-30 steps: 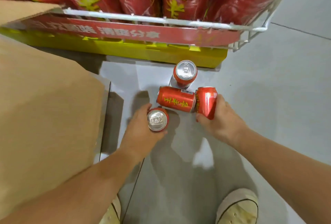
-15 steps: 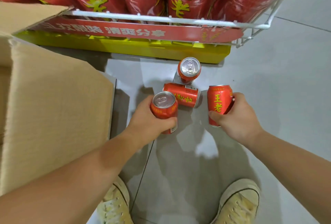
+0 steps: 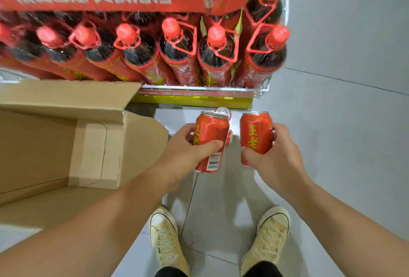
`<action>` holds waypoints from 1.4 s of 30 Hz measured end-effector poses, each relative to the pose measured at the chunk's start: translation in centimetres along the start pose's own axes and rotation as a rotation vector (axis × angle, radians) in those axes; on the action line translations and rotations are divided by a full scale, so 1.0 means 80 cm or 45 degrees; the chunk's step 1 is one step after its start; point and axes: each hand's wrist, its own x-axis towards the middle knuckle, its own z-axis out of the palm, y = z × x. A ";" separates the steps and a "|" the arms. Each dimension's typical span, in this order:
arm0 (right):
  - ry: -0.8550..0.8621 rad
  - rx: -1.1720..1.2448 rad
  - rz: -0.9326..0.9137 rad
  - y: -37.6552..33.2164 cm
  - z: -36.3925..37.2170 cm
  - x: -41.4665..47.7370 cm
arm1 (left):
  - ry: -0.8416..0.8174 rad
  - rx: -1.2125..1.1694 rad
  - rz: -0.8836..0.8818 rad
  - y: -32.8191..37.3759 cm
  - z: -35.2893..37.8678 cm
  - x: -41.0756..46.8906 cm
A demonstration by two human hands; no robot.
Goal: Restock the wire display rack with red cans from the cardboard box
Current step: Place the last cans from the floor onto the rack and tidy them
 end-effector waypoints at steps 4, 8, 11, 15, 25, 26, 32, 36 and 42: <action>0.007 0.002 -0.061 -0.078 -0.036 -0.069 | 0.081 -0.025 0.081 0.066 -0.023 -0.076; 0.039 0.072 -0.138 -0.166 -0.074 -0.141 | 0.129 -0.016 0.189 0.151 -0.045 -0.161; 0.108 0.057 -0.211 -0.239 -0.100 -0.189 | 0.229 0.011 0.326 0.221 -0.063 -0.218; 0.191 0.122 -0.318 -0.330 -0.134 -0.247 | 0.316 0.055 0.486 0.304 -0.093 -0.293; 0.335 0.160 -0.585 -0.548 -0.207 -0.403 | 0.483 0.133 0.804 0.489 -0.168 -0.480; 0.348 0.160 -0.613 -0.568 -0.212 -0.417 | 0.481 0.140 0.832 0.506 -0.176 -0.498; 0.439 0.198 -0.785 -0.686 -0.236 -0.492 | 0.499 0.144 0.986 0.597 -0.237 -0.594; 0.485 0.231 -0.907 -0.755 -0.244 -0.521 | 0.509 0.102 1.065 0.654 -0.272 -0.640; 0.449 0.272 -1.036 -0.845 -0.260 -0.540 | 0.489 0.035 1.162 0.728 -0.314 -0.675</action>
